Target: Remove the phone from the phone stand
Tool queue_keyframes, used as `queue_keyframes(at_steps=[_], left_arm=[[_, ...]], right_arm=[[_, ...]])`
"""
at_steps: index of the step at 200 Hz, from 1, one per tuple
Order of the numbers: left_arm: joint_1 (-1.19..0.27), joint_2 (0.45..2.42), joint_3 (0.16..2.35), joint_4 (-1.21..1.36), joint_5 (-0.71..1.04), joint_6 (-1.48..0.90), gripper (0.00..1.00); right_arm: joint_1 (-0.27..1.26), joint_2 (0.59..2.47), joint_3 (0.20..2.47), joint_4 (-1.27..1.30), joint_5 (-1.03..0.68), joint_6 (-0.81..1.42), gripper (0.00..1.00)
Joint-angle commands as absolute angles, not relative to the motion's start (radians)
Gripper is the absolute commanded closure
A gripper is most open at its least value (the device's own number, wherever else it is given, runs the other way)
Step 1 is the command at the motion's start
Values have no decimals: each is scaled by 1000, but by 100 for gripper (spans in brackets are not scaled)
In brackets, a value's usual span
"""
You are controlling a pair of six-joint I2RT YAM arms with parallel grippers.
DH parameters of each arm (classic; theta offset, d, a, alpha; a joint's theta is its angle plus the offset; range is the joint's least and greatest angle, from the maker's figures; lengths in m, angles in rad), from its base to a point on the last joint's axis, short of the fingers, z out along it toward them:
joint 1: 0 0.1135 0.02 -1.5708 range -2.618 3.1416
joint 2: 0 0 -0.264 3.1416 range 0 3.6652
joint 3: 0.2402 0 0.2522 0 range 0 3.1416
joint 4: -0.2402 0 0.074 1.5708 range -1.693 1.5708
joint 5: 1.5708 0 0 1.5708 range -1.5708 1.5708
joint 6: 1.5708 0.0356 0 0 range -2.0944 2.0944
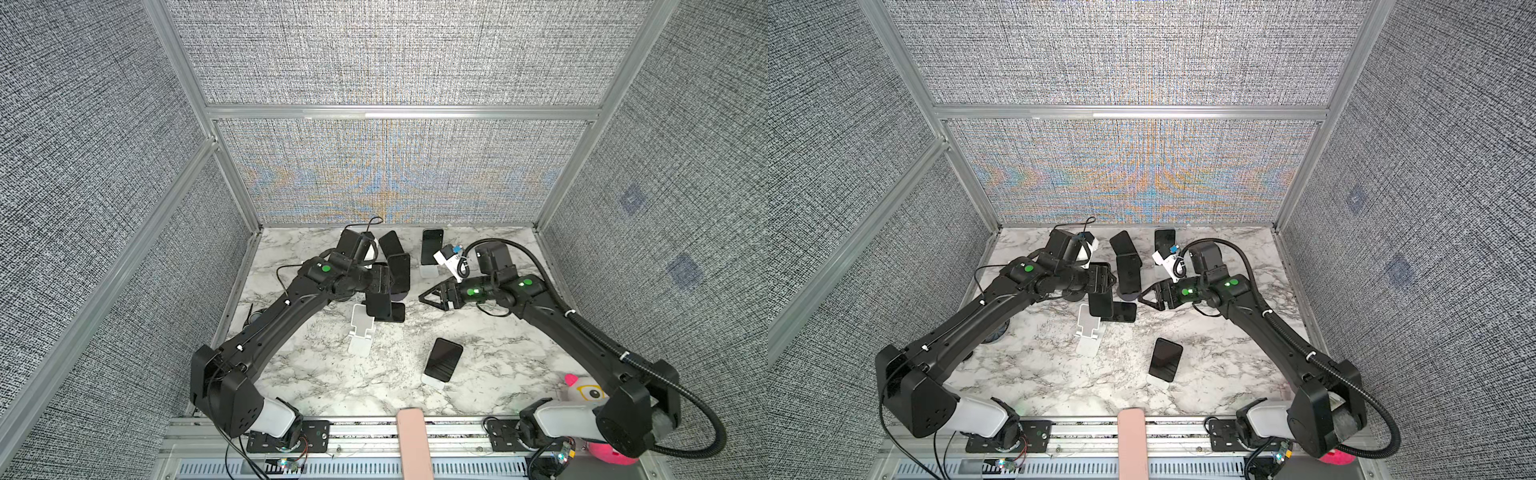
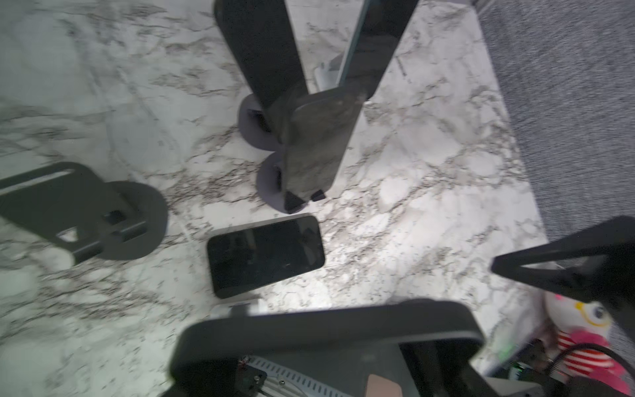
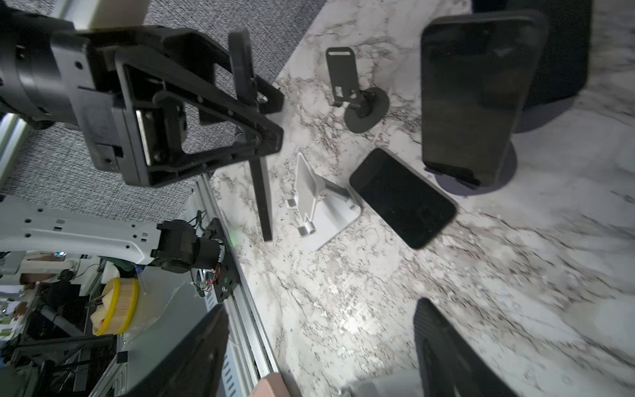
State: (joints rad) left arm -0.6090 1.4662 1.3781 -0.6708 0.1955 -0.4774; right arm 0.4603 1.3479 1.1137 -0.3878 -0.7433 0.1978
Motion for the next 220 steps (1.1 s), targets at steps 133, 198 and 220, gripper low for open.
queue_keyframes(at_steps=[133,198,220], left_arm=[[-608,1483,1281,-276,374,-701,63],[-538,1371,1082,-24,368,-762,10],[-525,1373,1004,164,416,-840,10]], right_arm=[[566,1514,1086,79,-698,437,100],[472,1459,1096,62,-857,523,100],[434,1438,1090,71,-918,546,100]])
